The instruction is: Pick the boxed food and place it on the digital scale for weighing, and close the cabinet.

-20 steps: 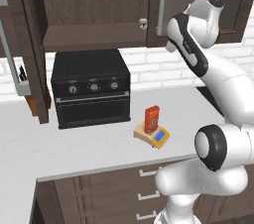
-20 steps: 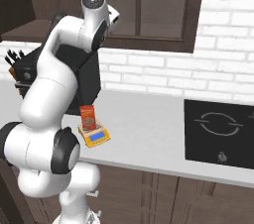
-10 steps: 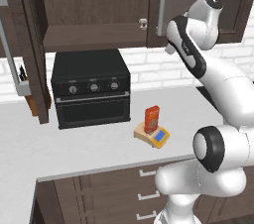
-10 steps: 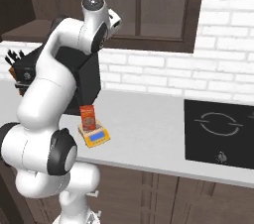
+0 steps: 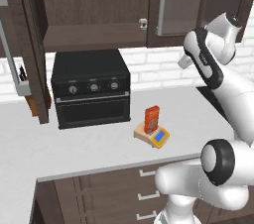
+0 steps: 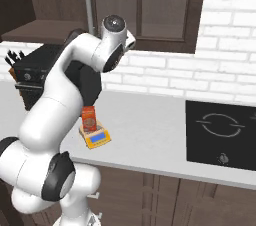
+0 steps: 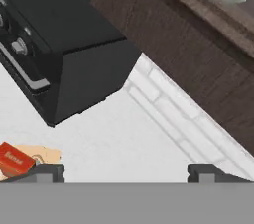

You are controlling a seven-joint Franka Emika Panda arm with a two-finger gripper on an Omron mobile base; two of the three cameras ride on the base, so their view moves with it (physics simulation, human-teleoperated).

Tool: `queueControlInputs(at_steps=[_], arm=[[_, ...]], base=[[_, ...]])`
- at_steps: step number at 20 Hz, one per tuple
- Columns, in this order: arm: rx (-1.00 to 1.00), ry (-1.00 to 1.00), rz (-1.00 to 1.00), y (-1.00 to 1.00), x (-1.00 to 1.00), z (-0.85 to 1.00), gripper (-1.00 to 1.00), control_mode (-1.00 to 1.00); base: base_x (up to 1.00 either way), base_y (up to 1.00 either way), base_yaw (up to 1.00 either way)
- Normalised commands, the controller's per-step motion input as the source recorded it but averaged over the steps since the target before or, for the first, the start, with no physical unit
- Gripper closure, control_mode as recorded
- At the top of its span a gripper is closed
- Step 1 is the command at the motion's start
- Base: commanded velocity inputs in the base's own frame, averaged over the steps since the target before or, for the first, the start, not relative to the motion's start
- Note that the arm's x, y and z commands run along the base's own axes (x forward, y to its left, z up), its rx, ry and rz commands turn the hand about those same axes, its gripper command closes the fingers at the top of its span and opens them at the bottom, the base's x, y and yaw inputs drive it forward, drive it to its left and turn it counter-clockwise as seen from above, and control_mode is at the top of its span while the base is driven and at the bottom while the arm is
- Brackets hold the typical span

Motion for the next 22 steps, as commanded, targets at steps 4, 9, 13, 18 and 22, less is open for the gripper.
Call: queueControlInputs(at_steps=[4, 9, 13, 18, 22], arm=[[-0.1, -0.41, -0.01, -0.02, -1.0, 0.48, -1.0, -1.0], [-0.08, -0.18, 0.0, 0.18, -0.77, 0.14, -1.0, -1.0], [-0.09, -0.07, 0.0, 0.07, -0.27, -0.08, -1.0, -1.0], [-0.36, -0.51, 0.0, 0.62, -0.81, 0.2, -1.0, -1.0], [-0.4, -0.44, 0.0, 0.79, -0.53, 0.32, -1.0, -1.0]], base=[[0.0, 0.0, 0.0], [0.0, 0.0, 0.0], [0.0, 0.0, 0.0], [0.0, 0.0, 0.0], [0.0, 0.0, 0.0]])
